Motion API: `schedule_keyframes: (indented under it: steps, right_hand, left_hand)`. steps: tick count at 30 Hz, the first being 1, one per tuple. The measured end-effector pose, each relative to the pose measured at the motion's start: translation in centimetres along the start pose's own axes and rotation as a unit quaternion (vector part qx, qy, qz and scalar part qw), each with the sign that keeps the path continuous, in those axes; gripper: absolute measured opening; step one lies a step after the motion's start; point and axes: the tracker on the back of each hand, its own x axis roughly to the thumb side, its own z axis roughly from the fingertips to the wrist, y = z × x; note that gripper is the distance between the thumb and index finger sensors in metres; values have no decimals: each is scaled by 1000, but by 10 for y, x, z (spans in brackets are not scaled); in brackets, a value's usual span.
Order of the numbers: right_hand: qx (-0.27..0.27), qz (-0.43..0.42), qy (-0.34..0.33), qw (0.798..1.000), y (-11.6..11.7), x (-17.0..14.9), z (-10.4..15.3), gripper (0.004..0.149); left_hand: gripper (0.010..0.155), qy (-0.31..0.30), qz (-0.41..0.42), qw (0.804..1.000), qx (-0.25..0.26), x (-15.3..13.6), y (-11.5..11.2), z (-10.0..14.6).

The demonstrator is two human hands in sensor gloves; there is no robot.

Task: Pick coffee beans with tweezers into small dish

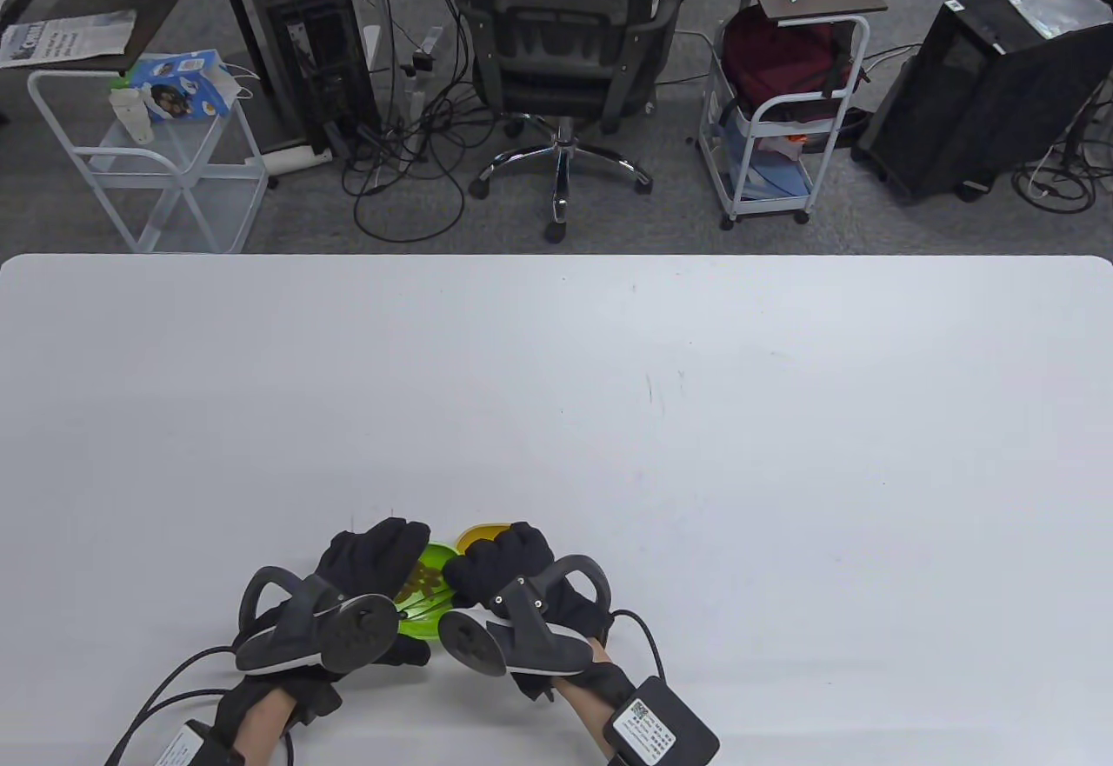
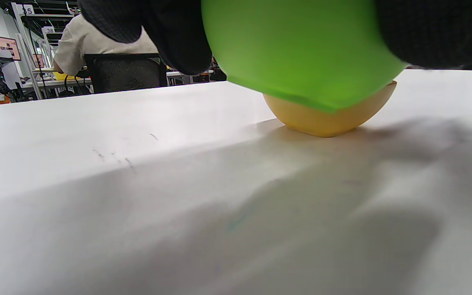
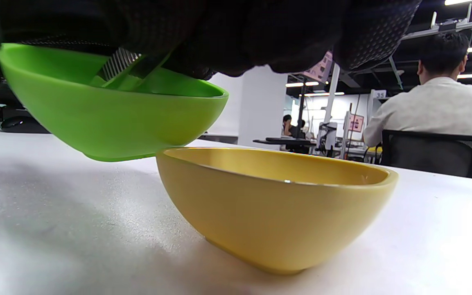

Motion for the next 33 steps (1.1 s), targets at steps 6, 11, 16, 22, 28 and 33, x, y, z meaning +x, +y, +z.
schedule_keyframes:
  steps: [6,11,16,22,28,33]
  right_hand:
    - [6,12,-2,1000,0,2,-1,42]
    - [8,-1,5,1000,-1,-1,-1,42]
    - [7,-18,16,1000,-4,-7,-1,42]
    - [-9,-45,47,998,-15,-25,4,42]
    - [-28,-74,104,991,-26,-58,15,42]
    - [-24,-94,147,984,-26,-80,20,42]
  left_hand:
    - [116,0,0,1000,-1,0,0,0]
    - [116,1,1,1000,1,0,0,0]
    - [116,1,2,1000,0,0,0,0]
    - [116,1,2,1000,1,-1,0,0]
    - [115,4,5,1000,2,-2,0,1]
    - [115,4,5,1000,4,-2,1,1]
